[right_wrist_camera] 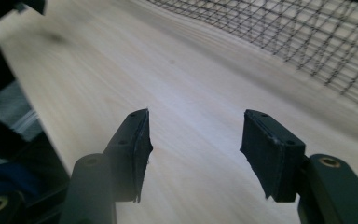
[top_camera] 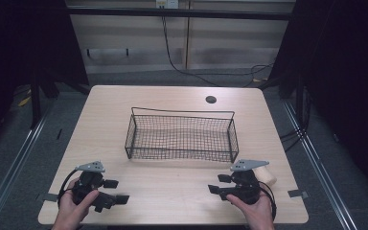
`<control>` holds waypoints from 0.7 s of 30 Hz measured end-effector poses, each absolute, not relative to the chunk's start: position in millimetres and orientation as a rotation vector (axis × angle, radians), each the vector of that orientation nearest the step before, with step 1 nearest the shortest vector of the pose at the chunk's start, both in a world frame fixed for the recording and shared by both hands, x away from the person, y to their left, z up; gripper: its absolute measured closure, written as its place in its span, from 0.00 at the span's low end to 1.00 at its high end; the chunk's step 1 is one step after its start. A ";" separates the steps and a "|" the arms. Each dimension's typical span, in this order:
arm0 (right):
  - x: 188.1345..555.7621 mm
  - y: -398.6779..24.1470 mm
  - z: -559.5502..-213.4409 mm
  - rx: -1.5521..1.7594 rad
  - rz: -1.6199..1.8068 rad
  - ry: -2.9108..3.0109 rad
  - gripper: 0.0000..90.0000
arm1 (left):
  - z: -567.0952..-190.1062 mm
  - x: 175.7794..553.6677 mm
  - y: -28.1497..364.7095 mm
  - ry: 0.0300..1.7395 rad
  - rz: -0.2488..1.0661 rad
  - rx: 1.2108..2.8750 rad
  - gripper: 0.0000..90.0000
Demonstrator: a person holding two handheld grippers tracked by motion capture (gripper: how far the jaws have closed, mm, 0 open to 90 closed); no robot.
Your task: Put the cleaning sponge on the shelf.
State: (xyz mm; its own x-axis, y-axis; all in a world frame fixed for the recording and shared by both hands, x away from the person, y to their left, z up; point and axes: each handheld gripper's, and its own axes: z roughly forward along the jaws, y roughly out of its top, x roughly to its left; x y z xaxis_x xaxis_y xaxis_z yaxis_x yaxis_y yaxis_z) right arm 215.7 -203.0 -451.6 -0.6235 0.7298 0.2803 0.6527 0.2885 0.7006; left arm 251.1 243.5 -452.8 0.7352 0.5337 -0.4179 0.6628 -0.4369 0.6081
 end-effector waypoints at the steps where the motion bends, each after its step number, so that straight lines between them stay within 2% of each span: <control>1: 215.2 -202.8 -450.9 1.322 1.243 2.441 0.46 | -452.8 251.1 243.4 0.900 -0.207 2.139 0.18; 6: 213.1 -204.4 -445.8 1.337 1.261 2.386 0.49 | -453.0 250.3 242.7 0.899 -0.206 2.138 0.18; 11: 214.0 -205.1 -442.4 1.374 1.268 2.406 0.46 | -452.9 250.6 243.0 0.900 -0.205 2.138 0.18; 14: 220.0 -206.2 -443.9 1.462 1.247 2.492 0.35 | -452.8 250.8 243.2 0.899 -0.202 2.139 0.18; 21: 226.4 -212.4 -435.7 1.455 1.260 2.508 0.29 | -452.8 250.6 243.3 0.901 -0.200 2.139 0.18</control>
